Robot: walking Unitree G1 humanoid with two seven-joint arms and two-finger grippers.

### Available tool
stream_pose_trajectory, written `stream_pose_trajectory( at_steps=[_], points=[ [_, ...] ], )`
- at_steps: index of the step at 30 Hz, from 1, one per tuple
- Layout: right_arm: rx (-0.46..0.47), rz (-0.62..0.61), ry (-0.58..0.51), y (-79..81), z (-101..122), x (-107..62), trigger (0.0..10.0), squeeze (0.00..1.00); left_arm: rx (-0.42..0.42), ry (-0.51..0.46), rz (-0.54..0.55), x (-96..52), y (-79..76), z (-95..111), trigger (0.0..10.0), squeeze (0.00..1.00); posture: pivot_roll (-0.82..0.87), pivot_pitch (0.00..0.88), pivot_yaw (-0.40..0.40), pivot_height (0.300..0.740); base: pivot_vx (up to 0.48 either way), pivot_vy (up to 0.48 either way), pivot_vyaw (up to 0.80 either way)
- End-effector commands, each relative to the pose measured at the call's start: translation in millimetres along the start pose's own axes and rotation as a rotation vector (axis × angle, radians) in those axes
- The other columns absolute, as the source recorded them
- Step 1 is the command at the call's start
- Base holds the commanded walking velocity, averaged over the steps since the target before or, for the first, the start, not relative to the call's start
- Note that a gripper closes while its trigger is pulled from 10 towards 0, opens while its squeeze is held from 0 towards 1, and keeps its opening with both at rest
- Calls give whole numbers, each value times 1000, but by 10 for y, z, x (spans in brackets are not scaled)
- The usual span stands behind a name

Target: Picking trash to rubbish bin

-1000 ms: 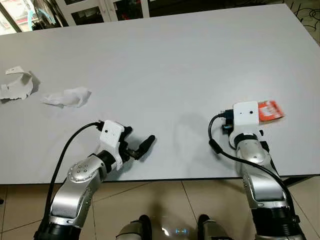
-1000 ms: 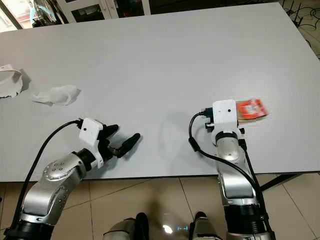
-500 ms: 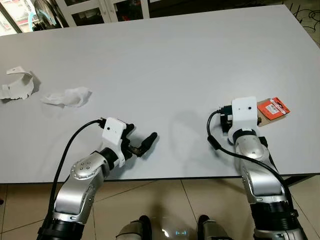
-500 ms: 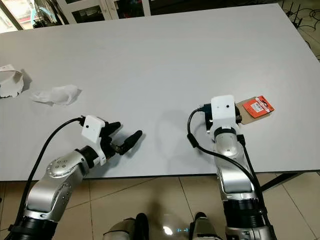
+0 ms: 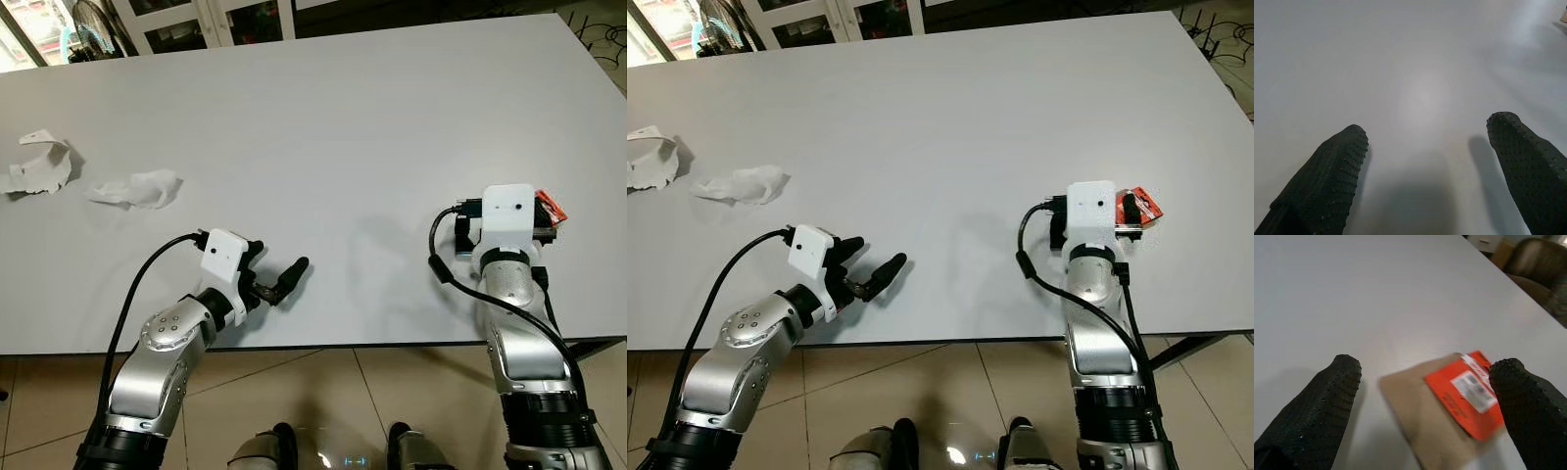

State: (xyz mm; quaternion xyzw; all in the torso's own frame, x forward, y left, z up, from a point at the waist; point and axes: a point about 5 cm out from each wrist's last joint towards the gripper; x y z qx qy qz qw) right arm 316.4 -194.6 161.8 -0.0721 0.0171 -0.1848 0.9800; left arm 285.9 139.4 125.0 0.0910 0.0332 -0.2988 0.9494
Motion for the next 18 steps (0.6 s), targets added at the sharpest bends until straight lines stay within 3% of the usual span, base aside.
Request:
stream_pose_trajectory(
  at_steps=[1, 18],
  points=[
    [-23, -42, 12, -31, -12, 18, 10000, 1000, 8, 5, -5, -15, 5, -6, 10000, 0, 9, 210, 128, 740, 0, 0, 0],
    [-117, -196, 72, -205, -129, 38, 10000, 1000, 24, 4, -16, -12, 18, 4, 10000, 0, 10, 223, 140, 740, 0, 0, 0]
  ],
)
Point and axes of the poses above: a point about 5 cm out from each wrist's last joint towards the gripper, its own x axis pointing out of the wrist towards the gripper, its own z axis along the axis of the wrist's last joint, y = z × x, and after that the axes turned 11 degrees about x, right-handed
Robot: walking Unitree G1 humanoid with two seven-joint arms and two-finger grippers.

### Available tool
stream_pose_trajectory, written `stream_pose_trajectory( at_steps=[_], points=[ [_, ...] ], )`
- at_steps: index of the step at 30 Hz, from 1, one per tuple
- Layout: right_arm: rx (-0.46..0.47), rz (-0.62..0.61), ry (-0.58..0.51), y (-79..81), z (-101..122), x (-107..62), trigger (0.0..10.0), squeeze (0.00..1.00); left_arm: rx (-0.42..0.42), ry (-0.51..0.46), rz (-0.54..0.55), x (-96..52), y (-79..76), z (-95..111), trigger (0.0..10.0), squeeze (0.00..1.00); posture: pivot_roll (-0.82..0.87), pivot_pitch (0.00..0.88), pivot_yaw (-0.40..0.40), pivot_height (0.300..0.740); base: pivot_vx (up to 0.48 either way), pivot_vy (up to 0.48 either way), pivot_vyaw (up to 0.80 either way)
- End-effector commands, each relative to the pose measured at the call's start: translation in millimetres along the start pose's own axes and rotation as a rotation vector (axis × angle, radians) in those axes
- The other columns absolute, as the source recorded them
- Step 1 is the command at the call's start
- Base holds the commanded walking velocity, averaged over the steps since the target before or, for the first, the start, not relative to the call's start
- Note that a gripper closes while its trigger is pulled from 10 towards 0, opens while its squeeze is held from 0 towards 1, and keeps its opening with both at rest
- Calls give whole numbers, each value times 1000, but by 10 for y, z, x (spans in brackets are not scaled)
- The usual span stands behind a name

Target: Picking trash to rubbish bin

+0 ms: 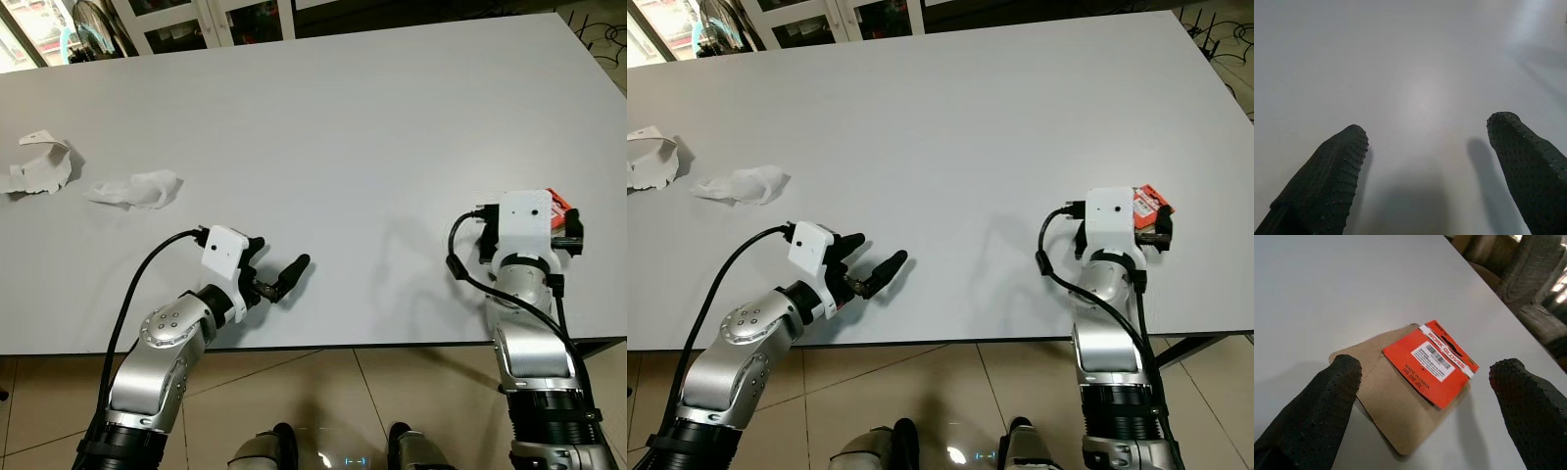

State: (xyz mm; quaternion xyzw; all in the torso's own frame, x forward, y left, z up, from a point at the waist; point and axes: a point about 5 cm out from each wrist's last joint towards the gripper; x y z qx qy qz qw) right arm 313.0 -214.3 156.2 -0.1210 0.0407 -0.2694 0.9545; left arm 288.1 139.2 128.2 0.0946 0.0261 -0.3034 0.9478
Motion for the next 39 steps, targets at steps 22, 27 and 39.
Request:
stream_pose_trajectory(
  at_steps=[22, 27, 39],
  points=[
    [162, 252, 189, 488, -136, -232, 10000, 929, 14, 23, -11, -15, -14, -47, 10000, 0, 7, 224, 135, 740, 0, 0, 0],
    [176, 327, 205, 635, -132, -346, 10000, 925, 14, 24, -11, -9, -16, -49, 10000, 0, 5, 224, 132, 740, 0, 0, 0],
    [142, 340, 99, 677, -26, -444, 10000, 929, 10, 22, -9, -4, -31, -57, 10000, 0, -1, 224, 129, 740, 0, 0, 0]
  ],
)
Point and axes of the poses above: a point about 5 cm out from each wrist's last joint towards the gripper, its own x axis pointing out of the wrist towards the gripper, its own z axis along the axis of the wrist's last joint, y = z × x, and after that the axes turned 11 degrees about x, right-handed
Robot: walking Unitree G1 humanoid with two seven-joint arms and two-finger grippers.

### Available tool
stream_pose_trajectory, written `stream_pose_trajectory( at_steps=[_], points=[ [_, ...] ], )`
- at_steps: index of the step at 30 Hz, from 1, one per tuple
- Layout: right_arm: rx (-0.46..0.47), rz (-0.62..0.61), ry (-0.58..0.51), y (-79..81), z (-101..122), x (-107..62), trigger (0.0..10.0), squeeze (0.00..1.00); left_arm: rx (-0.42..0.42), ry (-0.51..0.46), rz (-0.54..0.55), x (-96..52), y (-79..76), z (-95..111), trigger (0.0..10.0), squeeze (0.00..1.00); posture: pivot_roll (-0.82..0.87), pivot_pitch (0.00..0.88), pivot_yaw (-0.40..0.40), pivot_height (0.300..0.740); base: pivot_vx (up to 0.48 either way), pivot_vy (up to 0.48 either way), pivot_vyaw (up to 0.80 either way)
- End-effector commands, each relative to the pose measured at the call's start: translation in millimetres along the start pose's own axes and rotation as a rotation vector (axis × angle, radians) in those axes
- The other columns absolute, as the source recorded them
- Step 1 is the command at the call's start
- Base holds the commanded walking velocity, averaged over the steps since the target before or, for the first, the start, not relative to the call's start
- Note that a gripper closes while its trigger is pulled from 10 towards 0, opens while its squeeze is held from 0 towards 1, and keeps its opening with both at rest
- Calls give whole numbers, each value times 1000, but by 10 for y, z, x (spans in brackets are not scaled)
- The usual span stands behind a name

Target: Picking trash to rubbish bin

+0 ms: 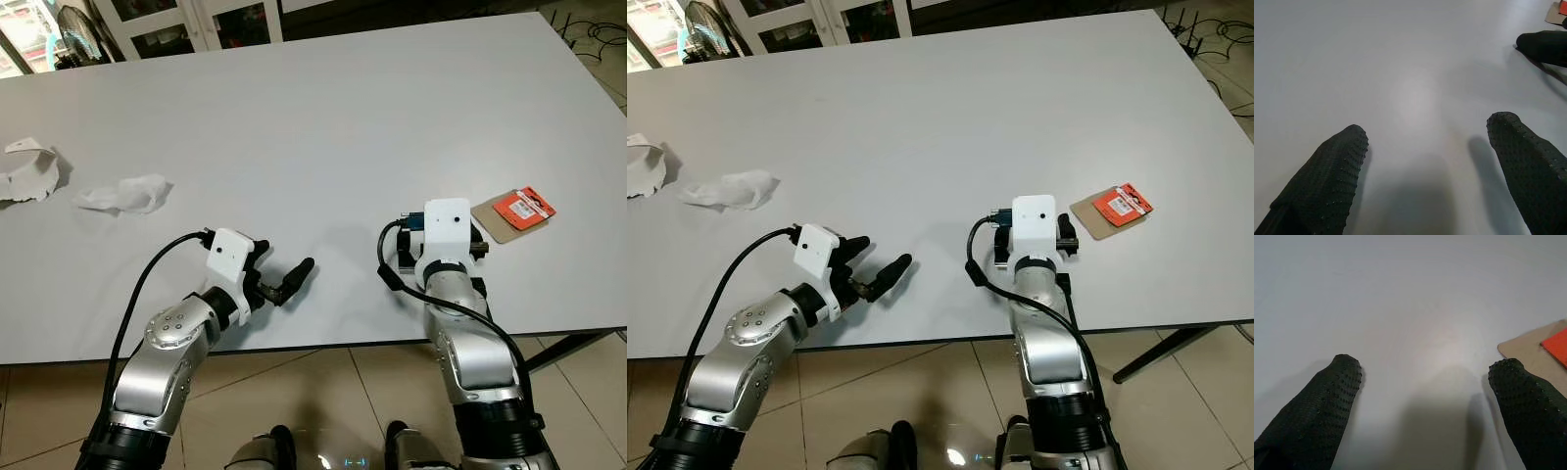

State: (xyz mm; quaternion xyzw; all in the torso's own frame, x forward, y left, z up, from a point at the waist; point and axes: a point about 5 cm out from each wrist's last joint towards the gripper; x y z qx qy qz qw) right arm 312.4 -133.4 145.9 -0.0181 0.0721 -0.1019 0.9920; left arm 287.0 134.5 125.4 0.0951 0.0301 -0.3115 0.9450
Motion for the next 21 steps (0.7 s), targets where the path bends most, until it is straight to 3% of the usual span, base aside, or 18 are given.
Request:
stream_pose_trajectory(
  at_steps=[1, 8, 16, 21],
  points=[
    [-38, -33, 15, -46, -68, -11, 10000, 929, 10, 16, 9, -24, 18, -40, 10000, 0, -1, 224, 129, 740, 0, 0, 0],
    [-177, -184, -92, -336, 104, 45, 10000, 929, 11, 13, 5, -11, 16, -33, 10000, 0, -3, 223, 132, 740, 0, 0, 0],
    [-298, -267, -171, -472, 172, -7, 10000, 929, 6, 15, -11, -5, -12, -42, 10000, 0, -29, 232, 150, 740, 0, 0, 0],
    [-324, -313, -197, -579, 199, -39, 10000, 929, 4, 15, -36, 37, -43, -49, 10000, 0, -56, 235, 161, 740, 0, 0, 0]
  ],
)
Point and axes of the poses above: a point about 5 cm out from each wrist's last joint towards the gripper, its own x axis pointing out of the wrist towards the gripper, its own z axis along the axis of the wrist's last joint, y = z × x, and after that the axes turned 11 degrees about x, right-handed
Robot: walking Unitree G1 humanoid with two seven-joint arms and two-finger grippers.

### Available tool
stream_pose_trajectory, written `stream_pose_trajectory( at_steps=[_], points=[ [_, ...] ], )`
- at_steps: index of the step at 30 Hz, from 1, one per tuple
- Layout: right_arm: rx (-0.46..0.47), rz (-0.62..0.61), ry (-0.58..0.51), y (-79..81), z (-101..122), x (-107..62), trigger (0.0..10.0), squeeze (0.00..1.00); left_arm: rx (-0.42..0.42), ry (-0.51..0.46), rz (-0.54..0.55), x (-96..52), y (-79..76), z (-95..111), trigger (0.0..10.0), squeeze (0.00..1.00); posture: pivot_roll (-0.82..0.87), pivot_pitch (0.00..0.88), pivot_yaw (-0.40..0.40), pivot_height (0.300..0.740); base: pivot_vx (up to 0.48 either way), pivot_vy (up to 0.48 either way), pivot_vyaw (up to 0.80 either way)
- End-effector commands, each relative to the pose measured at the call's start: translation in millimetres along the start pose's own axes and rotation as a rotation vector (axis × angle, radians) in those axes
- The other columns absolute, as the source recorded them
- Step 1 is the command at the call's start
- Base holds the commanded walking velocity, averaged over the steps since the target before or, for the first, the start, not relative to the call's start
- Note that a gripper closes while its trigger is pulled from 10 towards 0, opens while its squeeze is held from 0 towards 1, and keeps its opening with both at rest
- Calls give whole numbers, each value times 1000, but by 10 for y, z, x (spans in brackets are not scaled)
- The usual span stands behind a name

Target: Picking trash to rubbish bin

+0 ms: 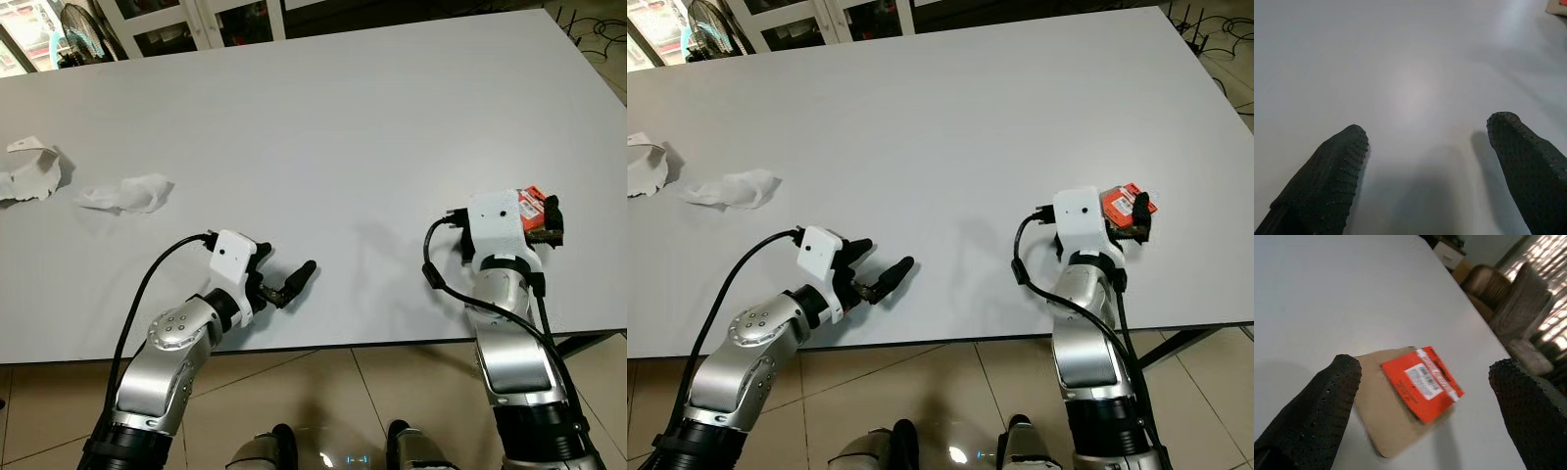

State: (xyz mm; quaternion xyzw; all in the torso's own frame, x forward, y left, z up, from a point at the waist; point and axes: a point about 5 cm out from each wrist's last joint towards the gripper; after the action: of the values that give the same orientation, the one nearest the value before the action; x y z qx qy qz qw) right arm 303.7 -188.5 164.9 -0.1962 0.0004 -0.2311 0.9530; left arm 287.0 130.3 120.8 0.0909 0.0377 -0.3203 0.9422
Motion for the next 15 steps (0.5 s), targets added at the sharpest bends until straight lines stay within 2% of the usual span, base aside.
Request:
stream_pose_trajectory(
  at_steps=[1, 3, 8, 13, 15],
  points=[
    [4, -29, -23, -50, 30, -27, 10000, 929, 15, 5, -19, 14, -4, -12, 10000, 0, -56, 235, 161, 740, 0, 0, 0],
    [5, -38, -18, -77, 15, -29, 10000, 925, 15, 6, -24, 27, -8, -13, 10000, 0, -67, 236, 166, 740, 0, 0, 0],
    [33, -121, 21, -281, -106, -62, 10000, 925, 12, 7, -85, 103, -89, -20, 10000, 0, -110, 242, 201, 740, 0, 0, 0],
    [16, -152, 29, -351, -148, -84, 10000, 925, 15, 6, -107, 139, -111, -18, 10000, 0, -124, 244, 212, 740, 0, 0, 0],
    [20, -168, 71, -399, -238, -118, 10000, 929, 16, 4, -116, 176, -112, -11, 10000, 0, -138, 246, 221, 740, 0, 0, 0]
  ],
)
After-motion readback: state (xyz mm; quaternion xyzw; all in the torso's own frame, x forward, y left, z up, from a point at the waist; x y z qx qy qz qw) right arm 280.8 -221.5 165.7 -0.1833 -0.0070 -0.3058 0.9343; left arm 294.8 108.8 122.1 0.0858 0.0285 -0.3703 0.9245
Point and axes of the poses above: a point about 5 cm out from each wrist's last joint towards the gripper, its own x axis pointing out of the wrist towards the gripper, its own z axis along the axis of the wrist's last joint, y = z × x, and after that the axes turned 11 degrees about x, right-handed
